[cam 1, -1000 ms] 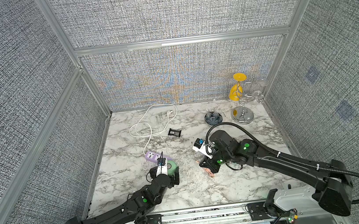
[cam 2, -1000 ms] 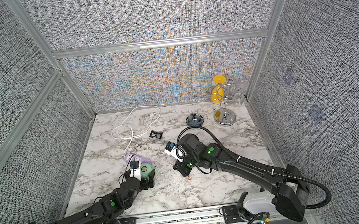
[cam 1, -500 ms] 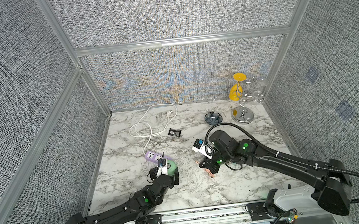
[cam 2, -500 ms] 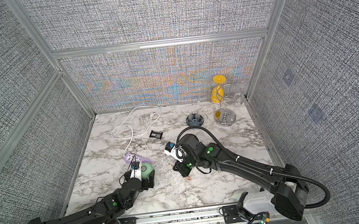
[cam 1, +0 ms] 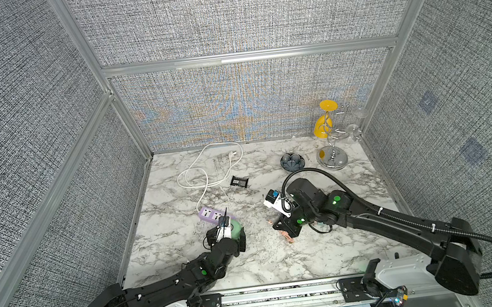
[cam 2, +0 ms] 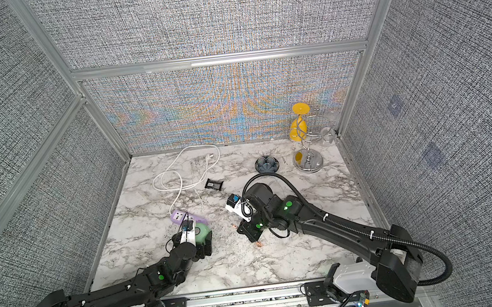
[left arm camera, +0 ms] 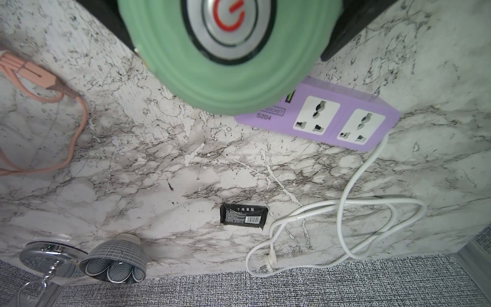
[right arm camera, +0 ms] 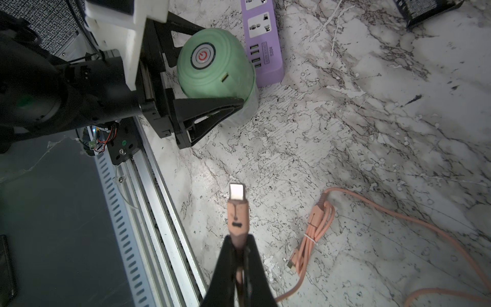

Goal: Charge the cordless meat grinders
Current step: Pick up the cordless meat grinder at the center of the board, then insert the charging cable into the cordless meat grinder.

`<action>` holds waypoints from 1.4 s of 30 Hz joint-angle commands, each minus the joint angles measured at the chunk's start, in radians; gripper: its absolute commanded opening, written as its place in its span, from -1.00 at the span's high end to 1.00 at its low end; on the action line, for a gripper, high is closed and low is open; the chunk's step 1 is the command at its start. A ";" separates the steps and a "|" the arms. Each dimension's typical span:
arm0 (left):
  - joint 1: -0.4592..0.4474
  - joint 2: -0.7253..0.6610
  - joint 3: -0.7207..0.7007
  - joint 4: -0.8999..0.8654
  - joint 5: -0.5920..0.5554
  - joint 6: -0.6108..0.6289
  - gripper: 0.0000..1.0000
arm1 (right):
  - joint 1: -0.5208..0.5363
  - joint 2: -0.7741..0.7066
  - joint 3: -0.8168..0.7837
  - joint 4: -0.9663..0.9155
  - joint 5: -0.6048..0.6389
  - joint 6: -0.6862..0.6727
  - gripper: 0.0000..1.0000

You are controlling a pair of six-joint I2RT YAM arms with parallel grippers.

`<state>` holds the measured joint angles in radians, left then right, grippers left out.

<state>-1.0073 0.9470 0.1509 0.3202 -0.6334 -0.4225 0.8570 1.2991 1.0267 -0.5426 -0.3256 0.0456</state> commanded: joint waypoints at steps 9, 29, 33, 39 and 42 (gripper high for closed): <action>0.001 -0.158 -0.010 -0.102 0.126 0.051 -0.56 | -0.001 -0.004 0.059 -0.069 -0.034 -0.028 1.00; 0.001 -0.147 0.222 -0.194 0.462 0.299 -0.37 | 0.058 0.052 0.323 -0.466 -0.022 0.065 1.00; 0.001 -0.104 0.266 -0.210 0.486 0.317 -0.35 | 0.066 0.092 0.361 -0.485 -0.059 0.077 1.00; 0.001 -0.096 0.273 -0.203 0.494 0.324 -0.32 | 0.066 0.156 0.399 -0.496 -0.097 0.100 1.00; 0.001 -0.105 0.271 -0.207 0.494 0.325 -0.30 | 0.066 0.179 0.416 -0.494 -0.109 0.106 1.00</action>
<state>-1.0061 0.8497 0.4194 0.0868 -0.1501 -0.1085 0.9222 1.4662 1.4284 -1.0180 -0.4007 0.1333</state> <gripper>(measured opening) 0.853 0.066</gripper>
